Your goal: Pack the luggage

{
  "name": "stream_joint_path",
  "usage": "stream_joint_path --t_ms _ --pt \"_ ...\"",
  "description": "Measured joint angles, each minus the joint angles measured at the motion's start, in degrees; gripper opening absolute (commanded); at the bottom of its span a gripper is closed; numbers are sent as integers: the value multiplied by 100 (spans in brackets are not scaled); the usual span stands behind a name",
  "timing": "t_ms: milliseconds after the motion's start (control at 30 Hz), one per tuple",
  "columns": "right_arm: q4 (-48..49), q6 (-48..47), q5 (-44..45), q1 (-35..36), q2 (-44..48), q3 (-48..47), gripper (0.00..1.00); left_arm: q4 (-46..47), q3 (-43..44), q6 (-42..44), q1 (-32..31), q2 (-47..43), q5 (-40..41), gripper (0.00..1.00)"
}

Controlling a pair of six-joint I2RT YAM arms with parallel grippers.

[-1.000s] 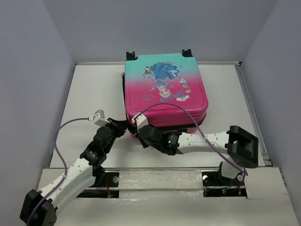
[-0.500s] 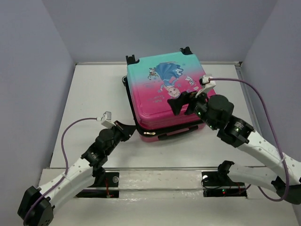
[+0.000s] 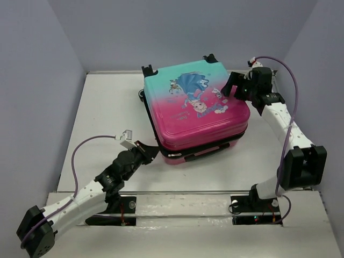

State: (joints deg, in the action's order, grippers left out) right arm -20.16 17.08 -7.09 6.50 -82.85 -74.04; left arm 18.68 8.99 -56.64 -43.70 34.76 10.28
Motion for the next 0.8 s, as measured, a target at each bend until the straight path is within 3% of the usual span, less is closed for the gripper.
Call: stream_joint_path --t_ms 233,433,500,533,633,700,800 --pt "328 -232 -1589 -212 -874 -634 94 105 26 -197 -1405 240 1036 6" --pt "798 -356 -2376 76 -1926 -1582 99 363 662 -339 -2750 1432 1598 6" --pt "863 -315 -2579 199 -2194 -1908 100 278 951 -317 -2994 1759 1585 26" --pt "800 -282 -2640 249 -2280 -2044 100 138 1047 -278 -3073 1792 1585 57" --pt "514 -140 -2754 382 -2474 -2417 100 -448 1410 -127 -3145 1460 1735 92" --pt "339 -46 -2767 448 -2623 -2708 100 -804 1672 24 -3158 1150 1895 99" --pt "131 186 -2802 479 -2789 -3174 100 -1504 2365 341 -3150 413 2371 99"
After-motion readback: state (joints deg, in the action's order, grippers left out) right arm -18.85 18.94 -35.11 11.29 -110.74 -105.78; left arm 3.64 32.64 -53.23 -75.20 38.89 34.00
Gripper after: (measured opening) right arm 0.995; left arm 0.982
